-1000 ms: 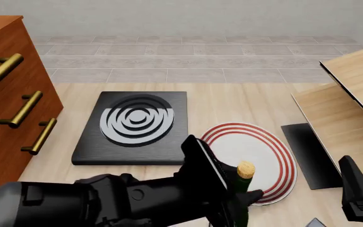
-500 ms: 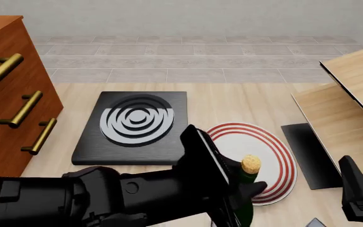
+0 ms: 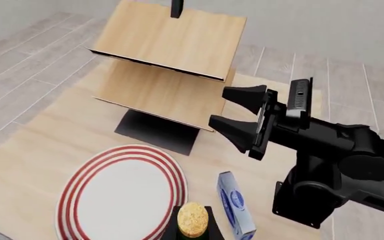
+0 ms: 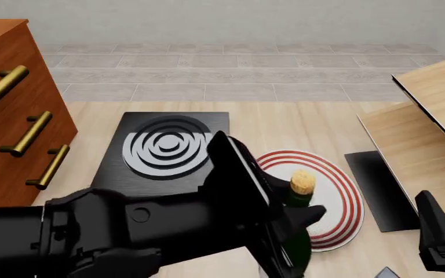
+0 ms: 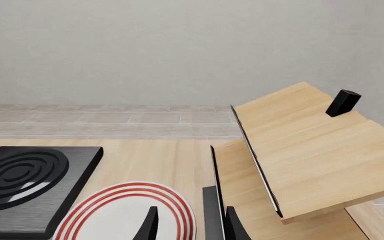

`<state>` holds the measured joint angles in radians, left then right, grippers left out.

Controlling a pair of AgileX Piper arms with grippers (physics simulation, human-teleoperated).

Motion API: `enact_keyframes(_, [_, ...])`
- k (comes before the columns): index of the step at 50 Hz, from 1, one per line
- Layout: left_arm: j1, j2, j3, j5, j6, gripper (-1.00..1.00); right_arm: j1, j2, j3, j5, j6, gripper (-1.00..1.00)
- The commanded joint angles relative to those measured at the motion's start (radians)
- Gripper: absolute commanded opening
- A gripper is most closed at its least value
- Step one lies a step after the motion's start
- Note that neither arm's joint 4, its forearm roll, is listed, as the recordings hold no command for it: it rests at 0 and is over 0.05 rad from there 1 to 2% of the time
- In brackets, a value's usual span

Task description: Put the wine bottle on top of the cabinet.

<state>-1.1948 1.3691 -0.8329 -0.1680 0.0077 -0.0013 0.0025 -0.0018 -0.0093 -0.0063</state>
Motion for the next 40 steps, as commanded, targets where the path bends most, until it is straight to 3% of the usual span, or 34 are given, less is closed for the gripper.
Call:
enact_keyframes(1, [0.006, -0.040, -0.027, 0.043, 0.004, -1.00, 0.000, 0.000, 0.000, 0.000, 0.000, 1.00])
enact_keyframes(17, [0.034, -0.089, -0.035, 0.095, 0.019, -1.00, 0.000, 0.000, 0.000, 0.000, 0.000, 1.00])
enact_keyframes(40, [0.145, -0.272, 0.068, 0.169, 0.045, -1.00, 0.000, 0.000, 0.001, -0.002, 0.000, 1.00])
